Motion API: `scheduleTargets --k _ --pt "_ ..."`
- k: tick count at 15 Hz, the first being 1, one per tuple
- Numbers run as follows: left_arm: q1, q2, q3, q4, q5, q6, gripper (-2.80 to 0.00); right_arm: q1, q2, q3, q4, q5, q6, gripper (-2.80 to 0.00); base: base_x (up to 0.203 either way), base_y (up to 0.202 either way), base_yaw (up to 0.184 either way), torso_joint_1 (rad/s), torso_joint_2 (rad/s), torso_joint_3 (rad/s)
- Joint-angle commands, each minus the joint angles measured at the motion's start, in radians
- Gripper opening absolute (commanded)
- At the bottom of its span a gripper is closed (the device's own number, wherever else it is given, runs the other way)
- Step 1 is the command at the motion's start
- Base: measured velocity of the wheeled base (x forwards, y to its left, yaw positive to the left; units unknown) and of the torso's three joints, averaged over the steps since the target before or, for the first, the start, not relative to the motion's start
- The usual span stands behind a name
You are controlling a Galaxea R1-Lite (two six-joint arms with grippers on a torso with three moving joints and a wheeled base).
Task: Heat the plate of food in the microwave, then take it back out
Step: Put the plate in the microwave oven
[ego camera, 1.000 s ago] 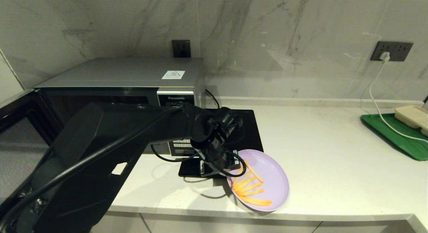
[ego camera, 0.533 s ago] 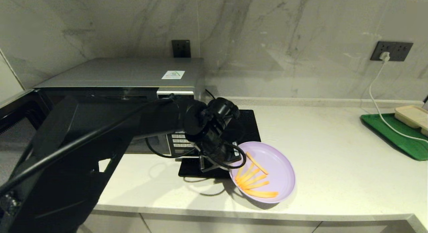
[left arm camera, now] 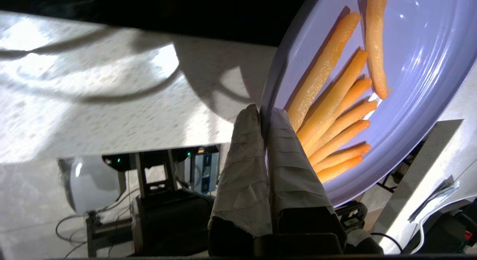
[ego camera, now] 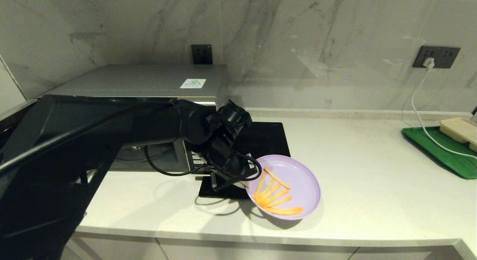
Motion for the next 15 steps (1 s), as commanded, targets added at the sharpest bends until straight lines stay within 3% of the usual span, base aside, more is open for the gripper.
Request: scheduleTargets --k 1,15 --pt "0.02 -0.067 0.08 -0.003 -0.002 -0.006 -2.8 0.0 -0.001 0.0 0.001 0.0 0.0 -2.8 0.0 0.0 0.0 0.0 0.0 0.0" --pt "0.243 -0.499 0.642 -0.142 -0.032 -0.008 -2.8 0.0 0.0 0.0 0.001 0.0 0.0 -2.8 0.0 0.0 0.0 0.0 0.0 0.0"
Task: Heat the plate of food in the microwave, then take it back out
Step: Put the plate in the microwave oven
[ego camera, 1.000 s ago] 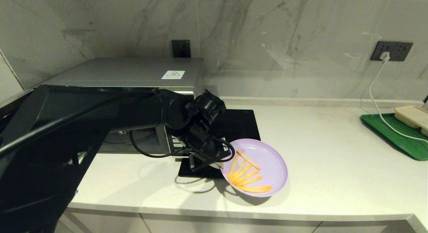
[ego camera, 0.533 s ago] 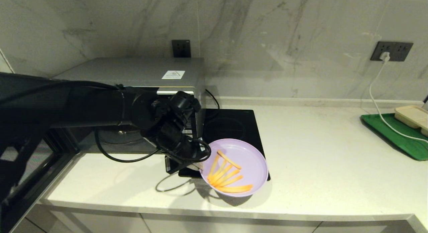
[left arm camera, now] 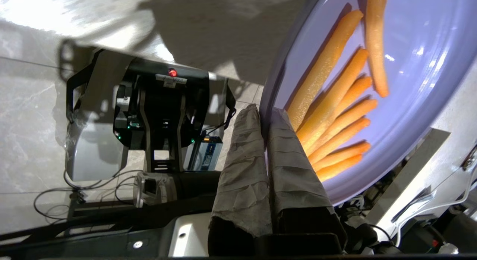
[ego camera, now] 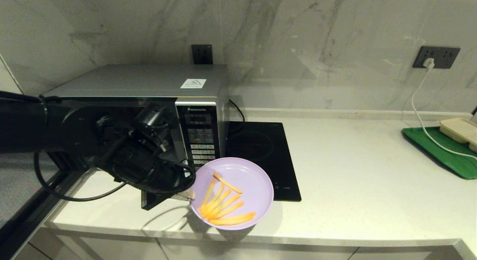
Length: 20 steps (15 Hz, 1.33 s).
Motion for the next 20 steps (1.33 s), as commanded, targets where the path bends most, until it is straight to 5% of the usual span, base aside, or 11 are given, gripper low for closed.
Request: scheduleTargets --k 1,8,20 --pt "0.06 -0.098 0.095 -0.014 -0.01 -0.003 -2.8 0.001 -0.001 0.0 0.001 0.0 0.001 -2.8 0.0 0.0 0.0 0.0 0.0 0.0" --pt "0.351 -0.164 0.193 -0.047 -0.089 0.062 -2.8 0.001 0.001 0.0 0.001 0.0 0.001 -2.8 0.0 0.0 0.0 0.0 0.0 0.0" --pt "0.694 -0.148 0.237 -0.049 -0.182 0.231 -2.8 0.001 -0.001 0.0 0.001 0.0 0.001 -2.8 0.0 0.0 0.0 0.0 0.0 0.0"
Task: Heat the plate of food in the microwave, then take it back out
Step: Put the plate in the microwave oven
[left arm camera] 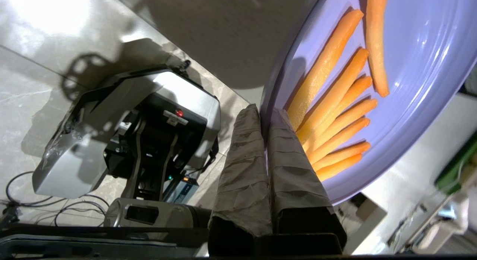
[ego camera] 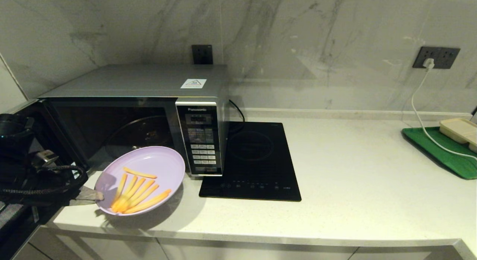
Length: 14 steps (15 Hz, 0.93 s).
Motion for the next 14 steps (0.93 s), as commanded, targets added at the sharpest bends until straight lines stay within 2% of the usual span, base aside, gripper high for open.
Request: scheduleTargets --k 1,3,4,8,10,12,14 --pt "0.054 0.073 -0.012 -0.017 0.0 -0.001 -2.8 0.0 0.001 0.0 0.001 0.0 0.001 -2.8 0.0 0.0 0.0 0.0 0.0 0.0" --pt "0.093 0.125 -0.024 -0.068 -0.002 -0.015 -2.8 0.0 0.001 0.0 0.001 0.0 0.001 -2.8 0.0 0.0 0.0 0.0 0.0 0.0" --pt "0.103 0.154 -0.04 -0.089 -0.004 -0.044 -2.8 0.0 0.001 0.0 0.001 0.0 0.001 -2.8 0.0 0.0 0.0 0.0 0.0 0.0" --pt "0.107 0.254 -0.154 -0.109 -0.01 -0.204 -2.8 0.0 -0.001 0.0 0.001 0.0 0.001 -2.8 0.0 0.0 0.0 0.0 0.0 0.0" --pt "0.107 0.274 -0.187 -0.109 -0.016 -0.251 -2.8 0.0 -0.001 0.0 0.001 0.0 0.001 -2.8 0.0 0.0 0.0 0.0 0.0 0.0" --pt "0.101 0.297 -0.227 -0.109 -0.016 -0.338 -2.8 0.0 -0.001 0.0 0.001 0.0 0.001 -2.8 0.0 0.0 0.0 0.0 0.0 0.0" --pt "0.083 0.307 -0.241 -0.13 -0.003 -0.391 -2.8 0.0 0.001 0.0 0.001 0.0 0.001 -2.8 0.0 0.0 0.0 0.0 0.0 0.0"
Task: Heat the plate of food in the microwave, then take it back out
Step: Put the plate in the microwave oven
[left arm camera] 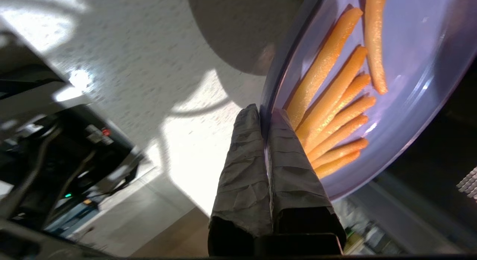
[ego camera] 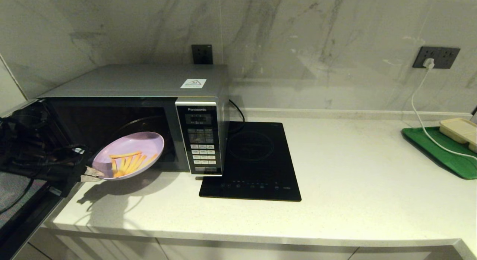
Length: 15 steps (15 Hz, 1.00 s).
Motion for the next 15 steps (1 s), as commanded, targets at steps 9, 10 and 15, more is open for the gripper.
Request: scheduleTargets --k 9,10,15 --pt "-0.132 0.113 -0.148 -0.031 0.277 -0.255 -2.8 0.0 0.0 0.0 0.001 0.0 0.001 -2.8 0.0 0.0 0.0 0.0 0.0 0.0" --pt "-0.153 0.115 -0.167 -0.029 0.282 -0.284 -2.8 0.0 0.0 0.0 0.001 0.0 0.001 -2.8 0.0 0.0 0.0 0.0 0.0 0.0" --pt "-0.213 0.144 -0.35 0.059 0.288 -0.386 -2.8 0.0 0.0 0.0 0.001 0.0 0.001 -2.8 0.0 0.0 0.0 0.0 0.0 0.0"
